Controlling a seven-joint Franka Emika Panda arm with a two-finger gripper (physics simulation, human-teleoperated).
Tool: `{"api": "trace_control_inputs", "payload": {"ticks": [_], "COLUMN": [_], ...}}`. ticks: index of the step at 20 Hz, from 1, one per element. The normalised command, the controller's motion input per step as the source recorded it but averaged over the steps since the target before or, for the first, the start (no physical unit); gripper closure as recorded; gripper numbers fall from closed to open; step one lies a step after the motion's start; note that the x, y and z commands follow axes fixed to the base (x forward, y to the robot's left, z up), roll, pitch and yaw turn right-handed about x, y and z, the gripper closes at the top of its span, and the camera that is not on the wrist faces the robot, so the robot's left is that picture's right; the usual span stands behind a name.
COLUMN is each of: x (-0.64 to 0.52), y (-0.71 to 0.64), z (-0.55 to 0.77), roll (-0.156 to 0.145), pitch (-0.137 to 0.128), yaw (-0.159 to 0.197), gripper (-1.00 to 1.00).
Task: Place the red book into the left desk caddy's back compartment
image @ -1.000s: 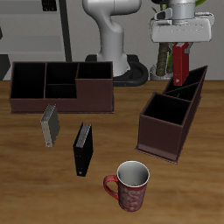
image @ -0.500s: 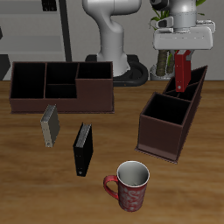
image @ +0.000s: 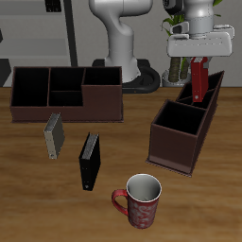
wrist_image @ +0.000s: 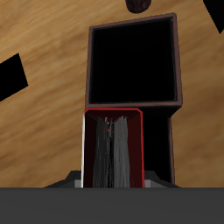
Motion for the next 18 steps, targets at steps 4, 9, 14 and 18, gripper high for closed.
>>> {"api": "trace_control_inputs", "payload": {"ticks": [4,9,14,18], "x": [0.02,0.05,0.08,0.05], "y": [0.14,0.05,-0.10,-0.05], "z": [-0.04,-0.01,-0.01,-0.09], "roll": [0.037,0.002,-0.012,-0.009], "pitch": [-0.004,-0.001,-0.014,0.010], "yaw": [0.025,0.018,0.028,0.000], "gripper": [1.00,1.00,1.00,1.00]}}
